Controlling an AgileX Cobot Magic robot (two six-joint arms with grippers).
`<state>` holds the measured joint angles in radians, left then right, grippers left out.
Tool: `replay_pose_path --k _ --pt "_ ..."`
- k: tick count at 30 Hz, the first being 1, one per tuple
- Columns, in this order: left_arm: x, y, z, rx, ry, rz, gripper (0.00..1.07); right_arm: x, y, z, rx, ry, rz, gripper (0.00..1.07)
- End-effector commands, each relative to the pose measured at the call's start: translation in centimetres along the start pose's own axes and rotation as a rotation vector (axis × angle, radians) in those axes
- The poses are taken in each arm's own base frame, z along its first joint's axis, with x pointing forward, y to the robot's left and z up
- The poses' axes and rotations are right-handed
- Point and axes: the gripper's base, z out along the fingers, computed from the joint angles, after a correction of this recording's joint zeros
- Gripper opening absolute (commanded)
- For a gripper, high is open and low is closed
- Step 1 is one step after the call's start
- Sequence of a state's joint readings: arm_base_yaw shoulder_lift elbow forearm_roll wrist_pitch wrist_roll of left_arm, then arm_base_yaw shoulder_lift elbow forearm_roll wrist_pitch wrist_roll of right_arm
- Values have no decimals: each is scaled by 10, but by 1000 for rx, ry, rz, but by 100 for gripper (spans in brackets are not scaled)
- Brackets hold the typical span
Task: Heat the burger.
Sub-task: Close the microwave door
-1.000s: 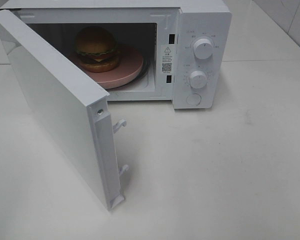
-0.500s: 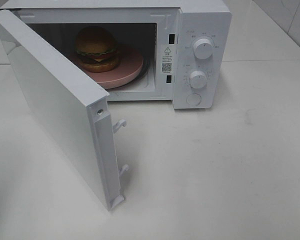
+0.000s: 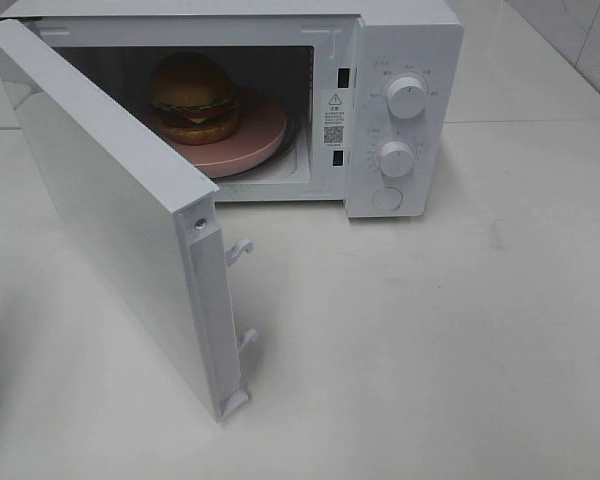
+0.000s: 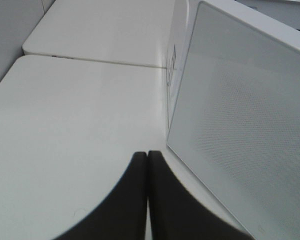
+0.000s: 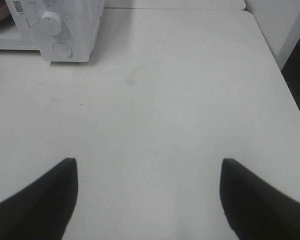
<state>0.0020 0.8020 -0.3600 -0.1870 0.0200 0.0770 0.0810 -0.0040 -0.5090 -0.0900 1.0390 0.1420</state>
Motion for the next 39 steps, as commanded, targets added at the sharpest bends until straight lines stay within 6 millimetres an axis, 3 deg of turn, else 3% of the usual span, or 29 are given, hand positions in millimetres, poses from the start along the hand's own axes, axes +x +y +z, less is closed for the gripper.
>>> replay_pose_path --k 1,6,18,26,34,39 --pt "0 3 18 -26 -73 2 0 3 0 -3 2 -25 7 75" --pt "5 1 34 -20 -124 33 0 3 0 -3 2 -25 7 75" --pt "37 -40 77 295 -168 231 0 3 0 -3 2 -25 7 75" --pt "50 -55 88 473 -204 251 0 3 0 -3 2 -25 7 75" --pt "62 -57 96 491 -169 240 0 3 0 -3 2 -25 7 75" --pt "64 -71 101 520 -162 227 0 3 0 -3 2 -25 7 75"
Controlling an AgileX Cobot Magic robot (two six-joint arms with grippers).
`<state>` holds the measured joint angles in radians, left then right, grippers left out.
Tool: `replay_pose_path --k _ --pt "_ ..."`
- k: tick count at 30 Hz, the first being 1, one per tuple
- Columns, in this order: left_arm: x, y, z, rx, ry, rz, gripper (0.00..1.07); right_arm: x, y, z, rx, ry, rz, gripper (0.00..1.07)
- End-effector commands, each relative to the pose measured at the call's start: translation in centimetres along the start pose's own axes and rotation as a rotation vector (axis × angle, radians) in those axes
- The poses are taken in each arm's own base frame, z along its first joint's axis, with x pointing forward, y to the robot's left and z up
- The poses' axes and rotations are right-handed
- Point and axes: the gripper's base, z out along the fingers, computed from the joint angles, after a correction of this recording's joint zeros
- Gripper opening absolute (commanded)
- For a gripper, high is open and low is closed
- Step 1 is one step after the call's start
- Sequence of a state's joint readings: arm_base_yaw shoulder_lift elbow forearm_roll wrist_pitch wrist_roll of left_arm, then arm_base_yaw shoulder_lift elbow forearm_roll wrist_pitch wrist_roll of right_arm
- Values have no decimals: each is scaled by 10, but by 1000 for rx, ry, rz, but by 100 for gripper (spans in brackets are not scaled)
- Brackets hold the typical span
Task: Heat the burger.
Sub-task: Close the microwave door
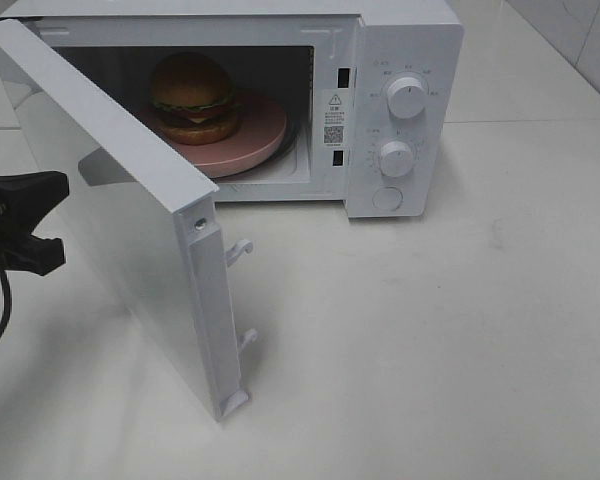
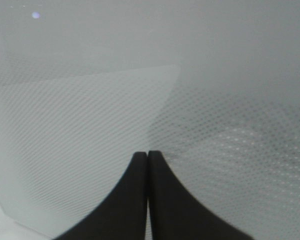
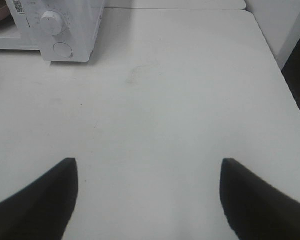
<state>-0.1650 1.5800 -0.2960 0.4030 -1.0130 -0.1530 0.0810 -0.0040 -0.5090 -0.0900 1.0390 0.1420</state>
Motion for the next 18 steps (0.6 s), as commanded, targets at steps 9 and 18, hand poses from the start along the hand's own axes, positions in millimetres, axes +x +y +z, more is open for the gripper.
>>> replay_pose_path --k 9,18 --pt "-10 -26 32 28 -57 -63 0 3 0 -3 2 -25 7 75" --pt "-18 -42 60 16 -79 -97 0 3 0 -3 2 -25 7 75"
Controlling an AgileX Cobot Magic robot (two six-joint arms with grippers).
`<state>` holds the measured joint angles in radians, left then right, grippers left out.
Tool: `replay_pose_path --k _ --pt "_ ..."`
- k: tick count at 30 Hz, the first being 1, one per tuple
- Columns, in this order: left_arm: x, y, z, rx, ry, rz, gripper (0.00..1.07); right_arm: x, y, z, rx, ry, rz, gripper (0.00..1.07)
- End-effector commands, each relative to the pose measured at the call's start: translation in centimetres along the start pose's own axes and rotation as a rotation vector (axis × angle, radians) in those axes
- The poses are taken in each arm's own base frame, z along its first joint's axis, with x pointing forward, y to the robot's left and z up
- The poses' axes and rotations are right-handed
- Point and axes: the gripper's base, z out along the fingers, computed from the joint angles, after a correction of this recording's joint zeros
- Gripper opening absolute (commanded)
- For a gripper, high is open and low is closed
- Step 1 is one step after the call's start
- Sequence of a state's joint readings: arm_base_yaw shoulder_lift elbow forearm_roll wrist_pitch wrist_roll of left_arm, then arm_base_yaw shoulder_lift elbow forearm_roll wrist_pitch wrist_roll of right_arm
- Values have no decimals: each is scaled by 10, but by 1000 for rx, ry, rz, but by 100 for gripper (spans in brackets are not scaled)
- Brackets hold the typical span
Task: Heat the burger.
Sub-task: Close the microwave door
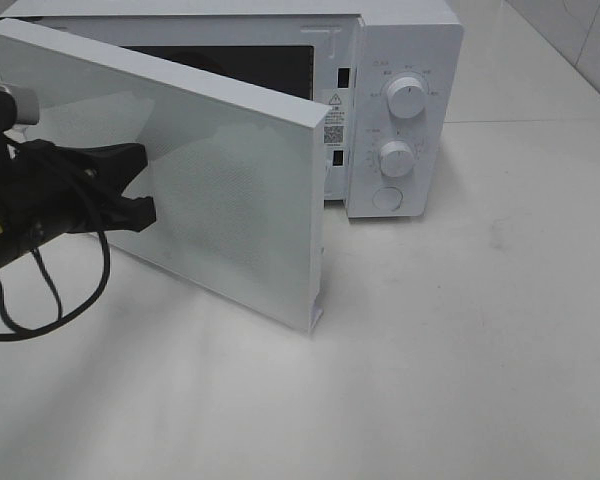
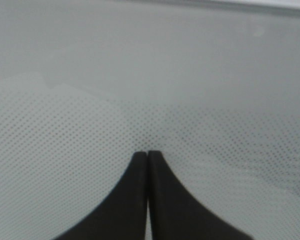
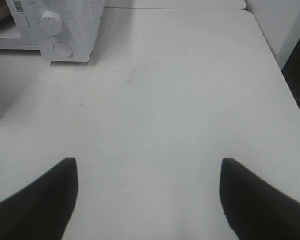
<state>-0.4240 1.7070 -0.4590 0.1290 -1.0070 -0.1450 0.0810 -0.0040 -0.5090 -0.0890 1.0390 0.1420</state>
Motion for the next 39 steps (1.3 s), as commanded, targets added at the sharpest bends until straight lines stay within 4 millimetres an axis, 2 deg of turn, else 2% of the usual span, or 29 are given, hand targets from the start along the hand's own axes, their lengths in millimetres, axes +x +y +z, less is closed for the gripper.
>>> replay_pose_path --k 1,6,9,11,14,16,19,21,31,39 --pt "-5 -5 9 -8 -29 -14 0 3 0 -3 2 -25 7 75" --pt "-9 -11 31 -48 -61 -60 0 3 0 -3 2 -25 7 75" --pt "-8 -11 33 -59 -63 -69 0 3 0 -3 2 -25 7 75" --pt "-10 -11 44 -93 -80 -73 0 3 0 -3 2 -25 7 75" --pt "-11 -11 47 -99 -87 -72 0 3 0 -3 2 -25 7 75" --pt "-17 -10 59 -111 -109 -82 0 3 0 -3 2 -25 7 75" --pt "-17 -9 63 -118 -106 -88 0 3 0 -3 2 -25 7 75" --pt "-20 -11 74 -133 -109 -104 0 3 0 -3 2 -25 7 75" --pt "-24 -14 98 -161 -114 -116 0 3 0 -3 2 -25 7 75" --pt "-26 -23 121 -167 -96 -131 0 3 0 -3 3 -25 6 75"
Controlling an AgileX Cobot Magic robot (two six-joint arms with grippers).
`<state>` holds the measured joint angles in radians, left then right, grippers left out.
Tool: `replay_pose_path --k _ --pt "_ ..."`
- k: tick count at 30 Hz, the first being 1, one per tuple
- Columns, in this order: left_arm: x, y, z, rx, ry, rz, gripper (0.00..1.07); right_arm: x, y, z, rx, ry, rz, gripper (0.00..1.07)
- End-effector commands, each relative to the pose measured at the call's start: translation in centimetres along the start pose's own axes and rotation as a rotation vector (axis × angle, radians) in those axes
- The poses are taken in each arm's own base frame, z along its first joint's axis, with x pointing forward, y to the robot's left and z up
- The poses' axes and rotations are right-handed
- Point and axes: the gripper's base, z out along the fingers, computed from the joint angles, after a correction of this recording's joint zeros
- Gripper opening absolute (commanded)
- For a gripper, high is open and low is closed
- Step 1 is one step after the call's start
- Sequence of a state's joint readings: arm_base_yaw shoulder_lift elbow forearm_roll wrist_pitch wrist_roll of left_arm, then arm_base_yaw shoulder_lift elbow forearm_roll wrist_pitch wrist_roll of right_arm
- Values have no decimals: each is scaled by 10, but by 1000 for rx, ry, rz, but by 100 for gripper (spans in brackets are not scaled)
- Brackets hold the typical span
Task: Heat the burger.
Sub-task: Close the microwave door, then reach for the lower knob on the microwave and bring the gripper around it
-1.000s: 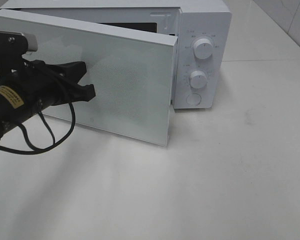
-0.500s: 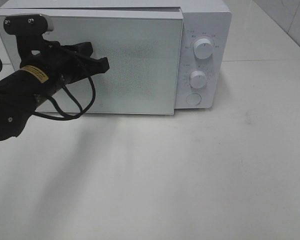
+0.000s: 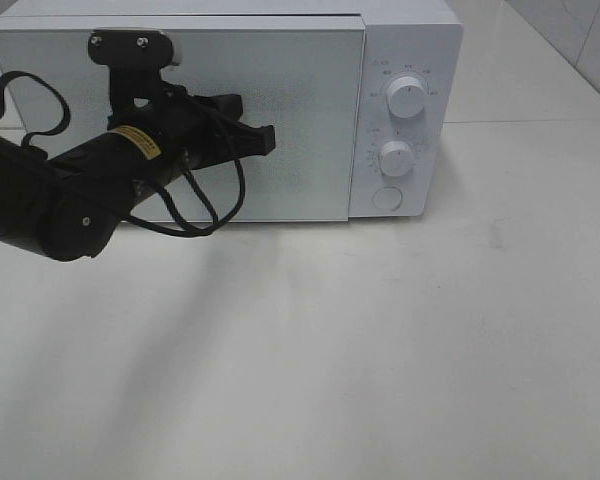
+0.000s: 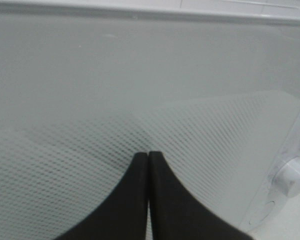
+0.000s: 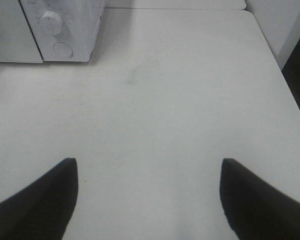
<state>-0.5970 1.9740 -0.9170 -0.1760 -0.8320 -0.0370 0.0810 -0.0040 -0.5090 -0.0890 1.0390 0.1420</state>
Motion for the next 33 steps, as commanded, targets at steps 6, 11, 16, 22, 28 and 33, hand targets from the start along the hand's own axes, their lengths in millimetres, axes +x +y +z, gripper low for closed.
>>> replay_pose_path --k 6,11,16,22,28,33 --pt "-18 5 27 -112 -83 -98 0 3 0 -3 3 -25 6 75" --pt "-20 -1 31 -102 -77 -112 0 3 0 -3 3 -25 6 75" --pt "-16 -17 21 -55 -49 -94 0 3 0 -3 3 -25 6 75" --pt "1 -29 -8 -22 32 -70 0 3 0 -3 3 -25 6 75" --pt "8 -22 -39 -37 136 -73 0 3 0 -3 3 -25 6 75" --pt "9 -21 -57 -22 254 -24 5 3 0 -3 3 -25 6 75"
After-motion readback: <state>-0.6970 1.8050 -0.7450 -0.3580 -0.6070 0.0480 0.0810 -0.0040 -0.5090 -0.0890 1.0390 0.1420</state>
